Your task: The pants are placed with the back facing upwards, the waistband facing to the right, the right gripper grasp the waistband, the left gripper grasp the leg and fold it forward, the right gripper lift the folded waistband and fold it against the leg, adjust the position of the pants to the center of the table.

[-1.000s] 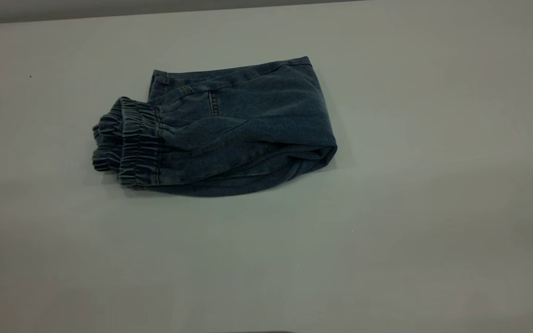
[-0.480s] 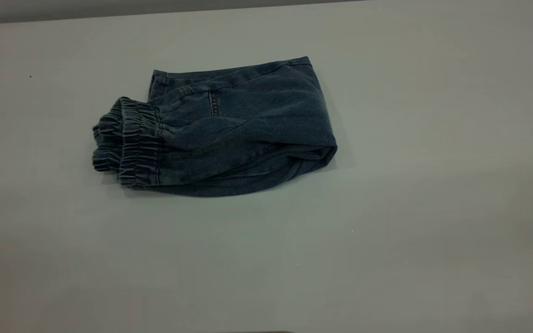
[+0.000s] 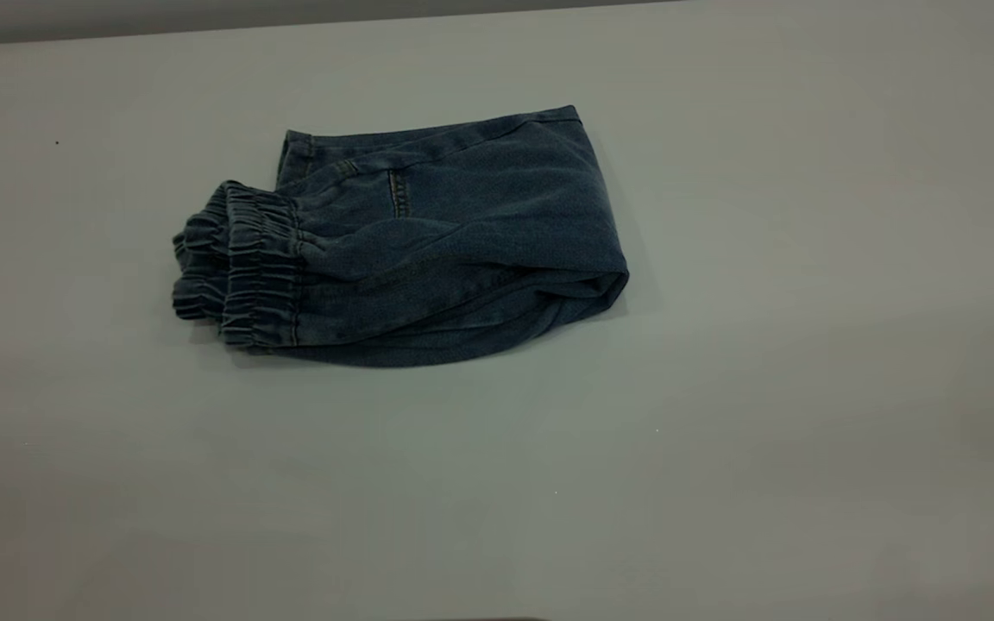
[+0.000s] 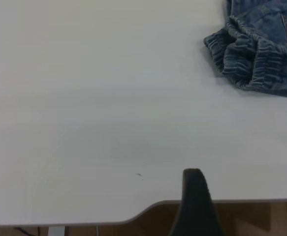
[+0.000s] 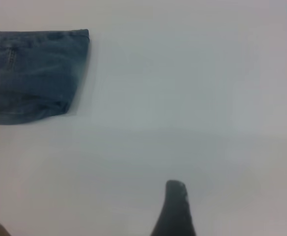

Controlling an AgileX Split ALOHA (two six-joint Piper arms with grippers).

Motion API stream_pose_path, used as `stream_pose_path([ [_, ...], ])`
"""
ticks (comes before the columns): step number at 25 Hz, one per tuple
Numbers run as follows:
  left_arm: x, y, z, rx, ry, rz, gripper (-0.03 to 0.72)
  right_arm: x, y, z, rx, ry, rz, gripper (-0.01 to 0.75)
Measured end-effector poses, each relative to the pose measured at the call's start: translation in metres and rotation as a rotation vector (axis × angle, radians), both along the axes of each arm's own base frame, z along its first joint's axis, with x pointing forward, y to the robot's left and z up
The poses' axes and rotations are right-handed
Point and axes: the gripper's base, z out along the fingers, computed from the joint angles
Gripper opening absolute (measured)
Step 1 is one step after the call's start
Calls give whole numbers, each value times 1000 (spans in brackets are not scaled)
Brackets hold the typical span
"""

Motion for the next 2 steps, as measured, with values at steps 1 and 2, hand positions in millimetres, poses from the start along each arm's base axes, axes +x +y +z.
stream_pose_path([
  [1,0,0,0,1,0,0,462,0,0,0,0,0,0,506],
  [2,0,0,0,1,0,0,462,0,0,0,0,0,0,506],
])
